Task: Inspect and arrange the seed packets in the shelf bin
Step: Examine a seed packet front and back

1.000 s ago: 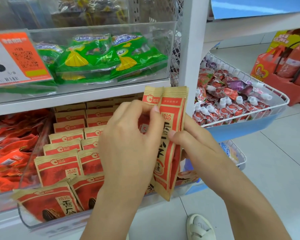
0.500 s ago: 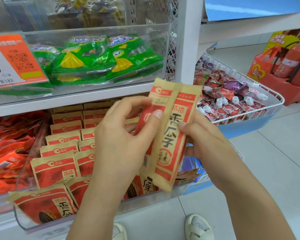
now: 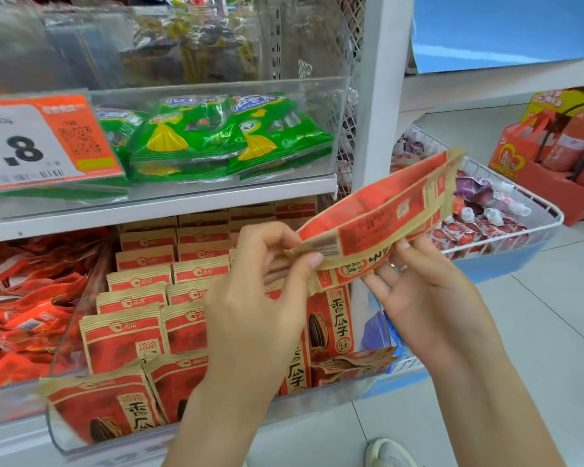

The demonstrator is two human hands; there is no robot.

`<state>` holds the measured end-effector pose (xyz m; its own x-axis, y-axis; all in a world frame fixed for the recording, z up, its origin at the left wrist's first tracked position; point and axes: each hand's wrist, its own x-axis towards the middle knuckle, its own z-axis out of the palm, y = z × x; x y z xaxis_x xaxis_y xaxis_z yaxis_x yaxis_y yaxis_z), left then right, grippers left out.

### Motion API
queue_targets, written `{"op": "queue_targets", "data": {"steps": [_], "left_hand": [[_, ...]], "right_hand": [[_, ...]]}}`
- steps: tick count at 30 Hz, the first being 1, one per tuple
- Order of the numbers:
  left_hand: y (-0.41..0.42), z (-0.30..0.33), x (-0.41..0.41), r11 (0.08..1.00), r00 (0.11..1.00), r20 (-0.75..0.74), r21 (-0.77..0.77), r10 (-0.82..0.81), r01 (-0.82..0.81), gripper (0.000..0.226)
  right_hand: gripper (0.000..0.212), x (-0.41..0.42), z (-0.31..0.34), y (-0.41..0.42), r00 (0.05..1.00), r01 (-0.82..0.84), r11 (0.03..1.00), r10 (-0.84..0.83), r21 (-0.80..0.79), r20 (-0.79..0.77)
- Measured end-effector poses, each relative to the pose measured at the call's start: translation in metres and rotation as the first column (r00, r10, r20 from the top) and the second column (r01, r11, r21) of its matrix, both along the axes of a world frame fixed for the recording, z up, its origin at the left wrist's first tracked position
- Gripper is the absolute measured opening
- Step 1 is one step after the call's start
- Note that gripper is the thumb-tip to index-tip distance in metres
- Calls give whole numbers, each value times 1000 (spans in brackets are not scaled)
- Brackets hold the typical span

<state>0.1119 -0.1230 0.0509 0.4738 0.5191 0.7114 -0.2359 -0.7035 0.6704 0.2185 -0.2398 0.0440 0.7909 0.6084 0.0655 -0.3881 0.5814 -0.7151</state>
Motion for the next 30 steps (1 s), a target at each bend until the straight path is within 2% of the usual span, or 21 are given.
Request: {"op": "queue_targets", "data": {"steps": [2,7,11,15,16,17,18,20,21,23,25,28,30], "left_hand": [[-1,-3,1,990,996,79,127,49,-59,31],[6,-10,2,921,962,239,328,134,-210,16],[10,-13,3,905,950,276,352,142,-238,17],[9,-11,3,905,961,234,362,144,-224,18],[8,-10,3,931,971,202,313,130,-189,19],[6,-8,3,970,982,158,198,107,-138,22],[4,-4,2,997,990,121,19,70,-73,26],[1,3,2,946,996,85,-322,-7,34,27],[2,4,2,909,997,76,-415,-17,48,26],[8,6,2,866,999,20,-499,-43,47,24],[15,2,2,905,992,-119,-425,-48,-7,24],[17,0,0,994,953,-291,-28,89,-101,21],[10,0,0,983,930,-361,186,74,-6,48]], "right_hand": [[32,1,0,1,999,-14,1000,14,21,-29],[32,-2,1,2,998,-25,998,28,52,-60],[30,-3,1,2,998,-24,998,27,51,-61],[29,-3,1,0,999,1,1000,-1,-10,-39],[27,-3,1,-1,1000,18,999,-18,-43,-16],[26,-3,2,-1,999,37,996,-36,-80,11],[23,-4,3,-2,998,55,992,-51,-112,37],[21,-4,4,-4,995,76,985,-64,-157,81],[21,-5,5,-5,993,81,981,-64,-176,103],[22,-6,6,-5,989,96,974,-70,-203,132],[22,-7,5,-5,983,128,965,-92,-229,159],[18,-9,3,-4,974,179,956,-138,-233,181],[18,-9,4,-4,970,188,960,-148,-210,193]]}}
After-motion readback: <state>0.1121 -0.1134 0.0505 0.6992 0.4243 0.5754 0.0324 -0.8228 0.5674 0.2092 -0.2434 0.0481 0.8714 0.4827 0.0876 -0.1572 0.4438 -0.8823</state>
